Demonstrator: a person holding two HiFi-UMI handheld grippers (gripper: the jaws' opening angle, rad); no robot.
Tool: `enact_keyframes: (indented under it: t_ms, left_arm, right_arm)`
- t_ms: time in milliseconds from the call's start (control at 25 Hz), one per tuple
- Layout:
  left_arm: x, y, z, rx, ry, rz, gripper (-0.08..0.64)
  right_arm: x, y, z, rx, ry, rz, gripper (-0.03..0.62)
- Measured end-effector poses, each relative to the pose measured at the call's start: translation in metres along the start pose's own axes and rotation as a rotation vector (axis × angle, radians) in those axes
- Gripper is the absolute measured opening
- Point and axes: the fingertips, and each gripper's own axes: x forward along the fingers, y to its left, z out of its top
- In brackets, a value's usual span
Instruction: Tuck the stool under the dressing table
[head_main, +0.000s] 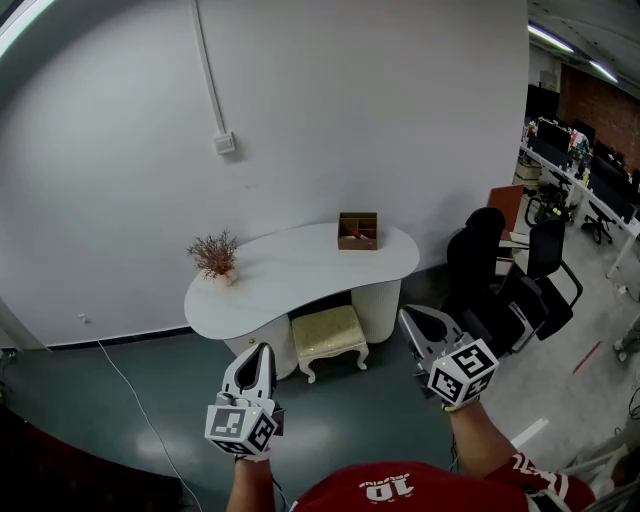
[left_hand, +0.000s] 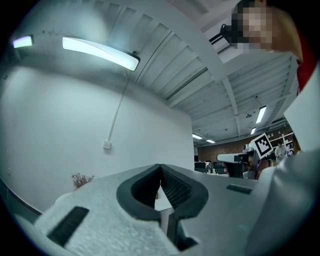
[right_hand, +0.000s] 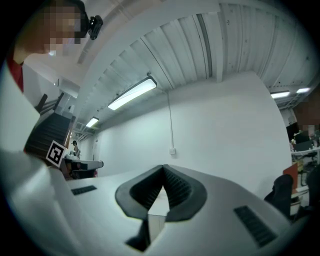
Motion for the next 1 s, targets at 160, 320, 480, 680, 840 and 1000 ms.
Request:
enact_keyframes:
  t_ms: [160, 320, 480, 680, 840, 1000]
  left_arm:
    - [0.0, -0.003, 0.005, 0.0, -0.016, -0.018, -0.003]
    - [0.001, -0.005, 0.007, 0.003, -0.016, -0.027, -0.003]
    - [0.002, -0.009, 0.009, 0.003, -0.02, -0.035, -0.003]
    - [0.003, -0.01, 0.005, 0.004, -0.018, -0.04, -0.003]
    - [0.002, -0.011, 0.005, -0.002, -0.021, -0.043, -0.003]
    - [0.0, -0.012, 0.004, 0.002, -0.023, -0.042, -0.003]
  right_arm:
    - [-0.001, 0.001, 0.0, -0.013, 0.008, -0.021, 0.002]
    - [-0.002, -0.001, 0.0, -0.006, 0.013, -0.032, 0.002]
    - [-0.004, -0.001, 0.0, -0.015, 0.019, -0.045, 0.0]
    - [-0.005, -0.001, -0.003, -0.01, 0.021, -0.046, 0.0]
    - [-0.005, 0.0, -0.003, -0.009, 0.022, -0.042, 0.0]
    - [-0.006, 0.002, -0.005, -0.011, 0.023, -0.042, 0.0]
